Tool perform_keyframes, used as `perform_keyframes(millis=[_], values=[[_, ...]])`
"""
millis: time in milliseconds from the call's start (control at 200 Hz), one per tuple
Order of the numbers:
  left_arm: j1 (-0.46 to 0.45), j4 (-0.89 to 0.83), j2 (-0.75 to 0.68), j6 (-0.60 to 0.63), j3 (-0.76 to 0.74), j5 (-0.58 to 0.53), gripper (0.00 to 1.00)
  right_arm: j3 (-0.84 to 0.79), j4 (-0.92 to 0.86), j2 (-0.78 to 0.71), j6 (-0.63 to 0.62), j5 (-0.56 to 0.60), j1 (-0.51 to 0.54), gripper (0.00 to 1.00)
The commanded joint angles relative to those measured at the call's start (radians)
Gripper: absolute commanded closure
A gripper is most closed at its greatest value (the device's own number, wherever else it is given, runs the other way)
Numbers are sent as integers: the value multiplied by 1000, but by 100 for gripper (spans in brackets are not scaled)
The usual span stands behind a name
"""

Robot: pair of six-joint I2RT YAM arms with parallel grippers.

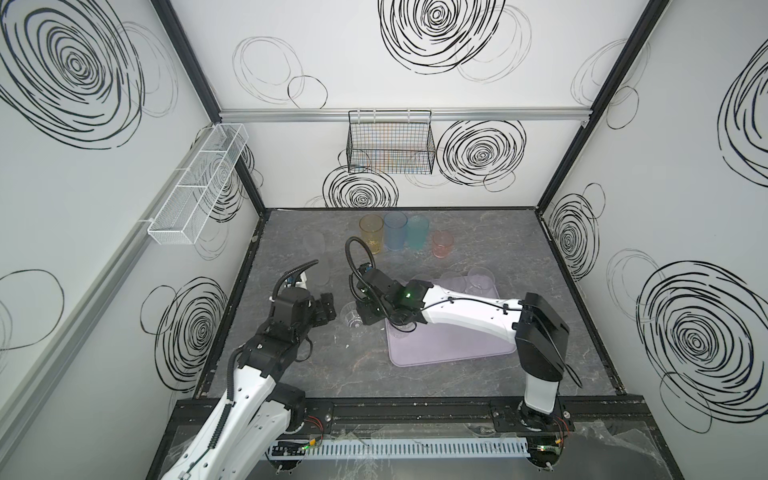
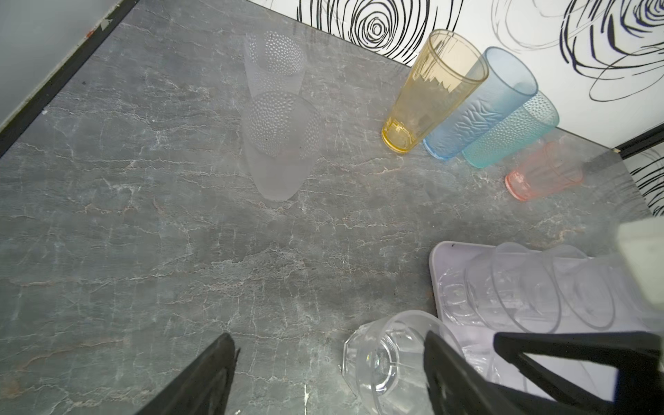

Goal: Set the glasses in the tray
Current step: 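Grasp the set-down clear cup with the right gripper while the left withdraws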

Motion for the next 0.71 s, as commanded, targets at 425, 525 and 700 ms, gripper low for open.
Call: perform_keyframes(millis=[425, 525, 700], values=[[13, 142, -38, -104, -84, -89, 15, 146, -85, 105, -24, 100, 19, 92], [14, 147, -42, -104, -88, -99, 15, 167, -92, 31, -27, 81, 19, 97], [18, 147, -59, -85, -79, -107, 15, 136, -102, -134, -30, 109, 3, 98]])
